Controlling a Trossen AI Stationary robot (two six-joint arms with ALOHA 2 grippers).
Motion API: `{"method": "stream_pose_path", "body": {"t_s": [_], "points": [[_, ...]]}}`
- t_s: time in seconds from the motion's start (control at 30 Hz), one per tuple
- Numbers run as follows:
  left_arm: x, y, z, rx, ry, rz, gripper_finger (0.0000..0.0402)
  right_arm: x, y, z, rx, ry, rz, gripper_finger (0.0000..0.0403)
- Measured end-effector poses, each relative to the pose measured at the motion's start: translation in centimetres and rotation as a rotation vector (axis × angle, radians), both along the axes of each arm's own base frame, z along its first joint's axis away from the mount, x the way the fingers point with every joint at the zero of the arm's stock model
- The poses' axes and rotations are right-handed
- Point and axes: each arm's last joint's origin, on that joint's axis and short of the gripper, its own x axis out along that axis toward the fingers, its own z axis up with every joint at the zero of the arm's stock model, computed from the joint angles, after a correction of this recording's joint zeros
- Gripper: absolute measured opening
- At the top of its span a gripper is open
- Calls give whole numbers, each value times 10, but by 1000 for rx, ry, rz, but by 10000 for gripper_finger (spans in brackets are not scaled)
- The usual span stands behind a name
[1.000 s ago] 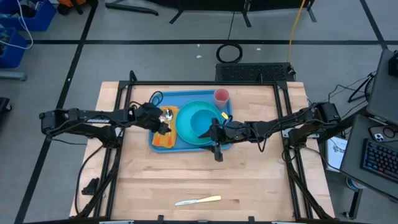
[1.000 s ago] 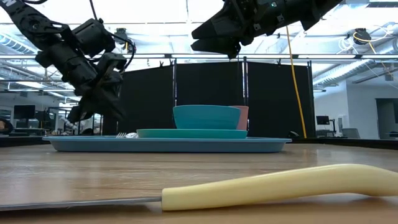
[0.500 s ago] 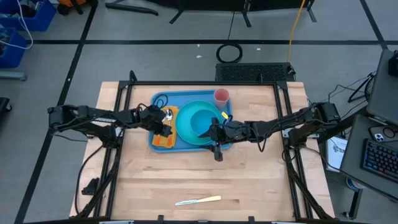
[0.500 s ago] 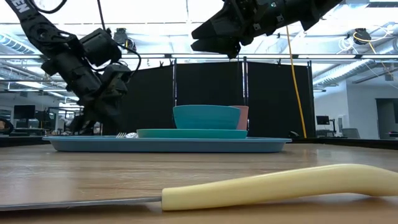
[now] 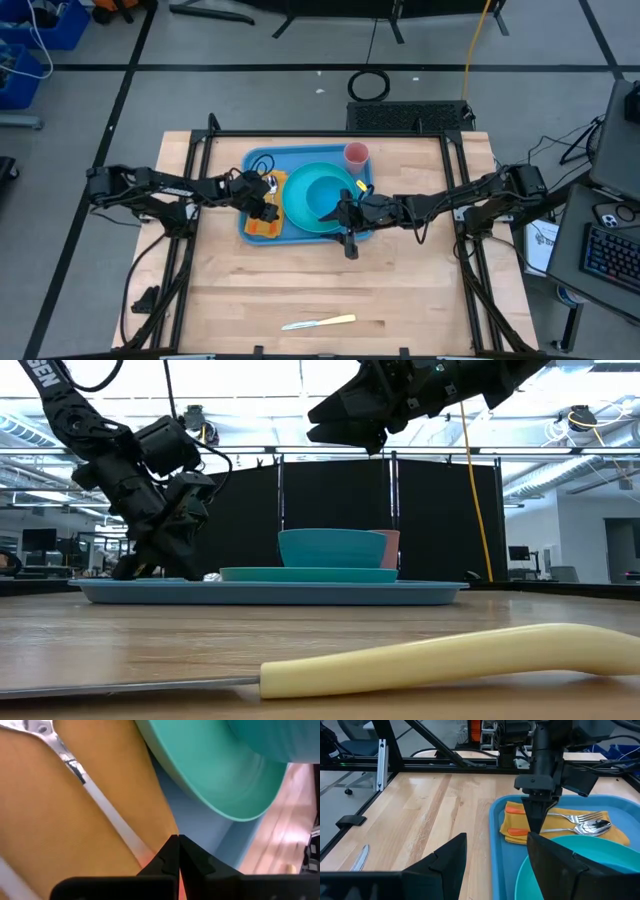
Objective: Set up tray
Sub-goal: Adjust the orange napkin, then adjust the orange spoon on the orange napkin on the blue serving tray
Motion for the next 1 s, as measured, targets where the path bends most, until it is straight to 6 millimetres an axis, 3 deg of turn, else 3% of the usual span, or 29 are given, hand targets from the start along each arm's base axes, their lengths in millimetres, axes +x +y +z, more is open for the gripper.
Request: {"method": "stream_pose_path", "body": {"t_s": [0.57, 0.77, 1.0], "points": [[-4, -1, -8, -18, 88, 29, 5, 0, 0, 0, 0, 0, -1, 196], [4, 1, 3, 78, -48, 51, 5, 0, 0, 0, 2, 1, 6, 196], [7, -5, 9, 49, -100, 2, 21, 0, 4, 0, 10, 1, 37, 196]]}}
